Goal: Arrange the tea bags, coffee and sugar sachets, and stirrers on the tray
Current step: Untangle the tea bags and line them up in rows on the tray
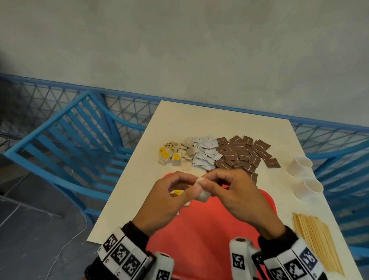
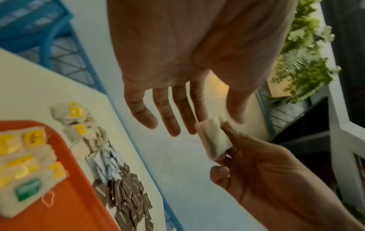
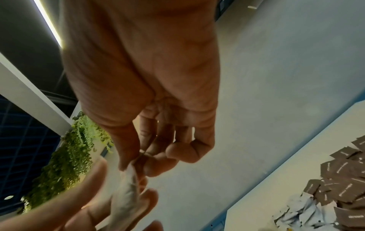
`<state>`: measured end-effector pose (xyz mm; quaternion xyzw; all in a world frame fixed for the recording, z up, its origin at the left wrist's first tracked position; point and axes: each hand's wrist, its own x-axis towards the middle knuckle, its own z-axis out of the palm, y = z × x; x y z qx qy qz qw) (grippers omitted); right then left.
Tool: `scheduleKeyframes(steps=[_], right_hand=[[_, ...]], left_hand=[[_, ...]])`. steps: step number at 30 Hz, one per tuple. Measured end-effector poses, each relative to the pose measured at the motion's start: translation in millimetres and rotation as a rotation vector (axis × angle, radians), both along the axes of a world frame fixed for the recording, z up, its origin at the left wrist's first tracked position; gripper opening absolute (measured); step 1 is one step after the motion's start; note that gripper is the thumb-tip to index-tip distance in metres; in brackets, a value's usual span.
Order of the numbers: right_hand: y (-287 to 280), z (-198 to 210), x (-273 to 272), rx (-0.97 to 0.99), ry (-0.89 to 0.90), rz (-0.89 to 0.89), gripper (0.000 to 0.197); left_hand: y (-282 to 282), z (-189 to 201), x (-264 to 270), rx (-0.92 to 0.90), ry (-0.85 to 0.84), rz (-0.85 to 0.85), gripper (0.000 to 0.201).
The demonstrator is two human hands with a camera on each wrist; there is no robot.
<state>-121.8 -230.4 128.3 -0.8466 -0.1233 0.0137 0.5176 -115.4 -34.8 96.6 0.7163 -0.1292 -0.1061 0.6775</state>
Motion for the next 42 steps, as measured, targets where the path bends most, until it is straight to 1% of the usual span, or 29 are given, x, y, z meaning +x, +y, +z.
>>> scheduleKeyframes(steps=[2,4,5,7,8,10,11,12,13,15,17,19,20,22,23,25,28,30,33,35,37,39,41,42], right_hand=[[4.2,1.8,3.4,0.001,-0.022,0.007,0.008],[9.4,1.2,6.8,0.065,-0.019,-0.026,0.004],[12.4,-0.7,7.6,0.127,0.005,-0.05,0.007],[19.0,-7.5,7.2,0.252,0.096,-0.077,0.015],[23.7,-12.7,6.1,0.287,0.14,-0.071,0.016],[32.8,-29.3,5.9,0.296,0.189,-0.087,0.01],[35.7,-40.8,8.4,0.295,0.211,-0.12,0.01],[37.1,-53.9,12.3,0.286,0.241,-0.158,0.01],[37.4,-68.6,17.4,0.267,0.284,-0.196,0.011],[36.7,-101.0,28.4,0.21,0.391,-0.277,0.013],[37.1,-132.0,37.1,0.176,0.522,-0.364,0.014],[40.4,-156.1,41.4,0.187,0.668,-0.411,0.015],[43.0,-166.2,43.3,0.181,0.721,-0.424,0.016],[46.9,-179.5,46.2,0.137,0.768,-0.444,0.012],[47.9,-183.7,47.7,0.105,0.772,-0.451,0.013],[49.2,-190.2,50.8,0.017,0.75,-0.468,0.021],[52.6,-193.1,53.1,-0.142,0.709,-0.482,0.027],[55.5,-192.9,54.0,-0.187,0.706,-0.463,0.031],[58.8,-191.4,54.8,-0.231,0.68,-0.455,0.042],[60.1,-187.6,53.9,-0.274,0.658,-0.431,0.044],[60.2,-183.8,53.1,-0.329,0.65,-0.393,0.044],[57.6,-178.7,55.8,-0.328,0.647,-0.387,0.041],[50.6,-169.2,61.5,-0.311,0.62,-0.371,0.034],[45.9,-162.5,64.4,-0.327,0.595,-0.332,0.031]], left_hand=[[1.3,-2.5,1.2,0.024,-0.048,-0.019,0.029],[5.0,-7.0,4.3,-0.02,-0.023,0.021,0.022],[7.6,-9.0,5.0,-0.055,0.008,0.047,0.02],[12.6,-13.3,4.4,-0.131,0.075,0.078,0.023],[15.3,-17.1,4.6,-0.149,0.101,0.088,0.027],[19.6,-27.1,7.4,-0.151,0.156,0.13,0.032],[22.0,-35.0,10.3,-0.124,0.181,0.163,0.029],[24.2,-44.0,13.4,-0.074,0.196,0.2,0.024],[27.5,-55.8,17.5,0.023,0.188,0.239,0.017],[36.9,-84.4,27.1,0.348,0.12,0.268,0.008],[43.4,-109.0,34.8,0.66,0.076,0.202,0.01],[45.4,-123.6,40.5,0.89,0.07,0.121,0.004],[46.3,-128.9,43.5,0.986,0.047,0.086,0.005],[46.7,-138.6,50.7,1.108,-0.021,0.007,0.016],[46.0,-140.8,54.0,1.156,-0.044,-0.028,0.02],[43.6,-143.5,59.1,1.227,-0.077,-0.084,0.022],[40.0,-145.0,63.3,1.265,-0.083,-0.137,0.018],[39.2,-145.7,64.2,1.287,-0.088,-0.158,0.015],[40.6,-146.3,64.4,1.3,-0.107,-0.156,0.019],[41.0,-146.3,64.6,1.284,-0.112,-0.153,0.019],[41.2,-146.0,64.0,1.254,-0.107,-0.161,0.016],[42.7,-143.3,63.7,1.2,-0.105,-0.164,0.012],[46.6,-133.7,65.5,1.124,-0.098,-0.144,0.017],[49.7,-126.2,68.2,1.09,-0.103,-0.12,0.018]])
